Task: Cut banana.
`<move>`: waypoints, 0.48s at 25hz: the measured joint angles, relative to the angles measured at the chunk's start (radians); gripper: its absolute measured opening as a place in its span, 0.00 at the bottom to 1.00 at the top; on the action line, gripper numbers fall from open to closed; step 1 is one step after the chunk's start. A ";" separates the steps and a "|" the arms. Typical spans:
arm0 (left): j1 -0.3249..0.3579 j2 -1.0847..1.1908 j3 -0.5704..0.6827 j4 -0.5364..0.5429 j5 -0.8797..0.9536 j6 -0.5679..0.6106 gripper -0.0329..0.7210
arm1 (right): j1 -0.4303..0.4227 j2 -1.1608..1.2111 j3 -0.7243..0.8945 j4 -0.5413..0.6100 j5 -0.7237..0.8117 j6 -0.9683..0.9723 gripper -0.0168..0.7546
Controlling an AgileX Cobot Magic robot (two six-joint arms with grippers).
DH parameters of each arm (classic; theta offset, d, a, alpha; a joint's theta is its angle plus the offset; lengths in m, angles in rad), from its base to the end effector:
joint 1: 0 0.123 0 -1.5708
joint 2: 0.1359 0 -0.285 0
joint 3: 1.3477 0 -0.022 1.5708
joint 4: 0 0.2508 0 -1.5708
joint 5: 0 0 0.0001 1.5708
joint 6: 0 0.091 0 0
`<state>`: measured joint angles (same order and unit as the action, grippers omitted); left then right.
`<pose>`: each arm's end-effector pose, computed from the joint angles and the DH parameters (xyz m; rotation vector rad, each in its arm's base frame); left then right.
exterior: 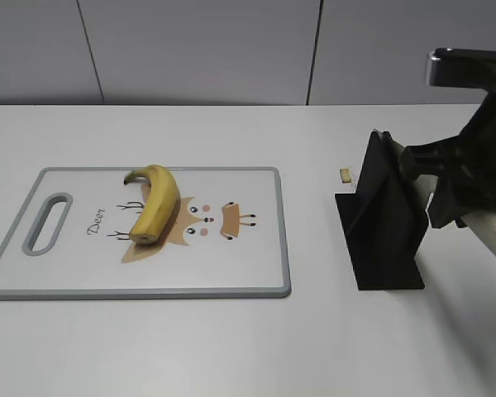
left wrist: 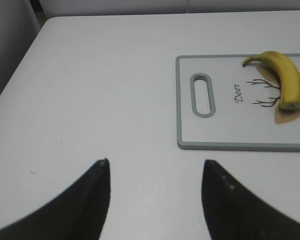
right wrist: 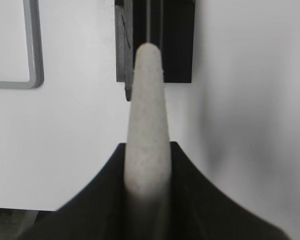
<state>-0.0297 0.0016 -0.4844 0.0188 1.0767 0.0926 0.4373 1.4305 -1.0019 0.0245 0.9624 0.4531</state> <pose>-0.0035 0.0016 0.2717 0.1261 2.0741 0.0611 0.2405 0.1145 0.2570 0.0393 2.9033 0.1967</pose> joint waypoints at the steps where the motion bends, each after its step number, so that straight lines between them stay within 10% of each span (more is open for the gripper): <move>1: 0.000 0.000 0.000 0.000 0.000 0.000 0.78 | 0.000 -0.011 0.000 -0.004 -0.003 0.003 0.25; 12: 0.000 0.000 0.000 0.000 0.000 0.000 0.78 | 0.000 -0.072 -0.012 -0.025 -0.027 0.013 0.24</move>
<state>-0.0297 0.0016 -0.4844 0.0188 1.0767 0.0926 0.4373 1.3586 -1.0135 0.0000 0.9355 0.4659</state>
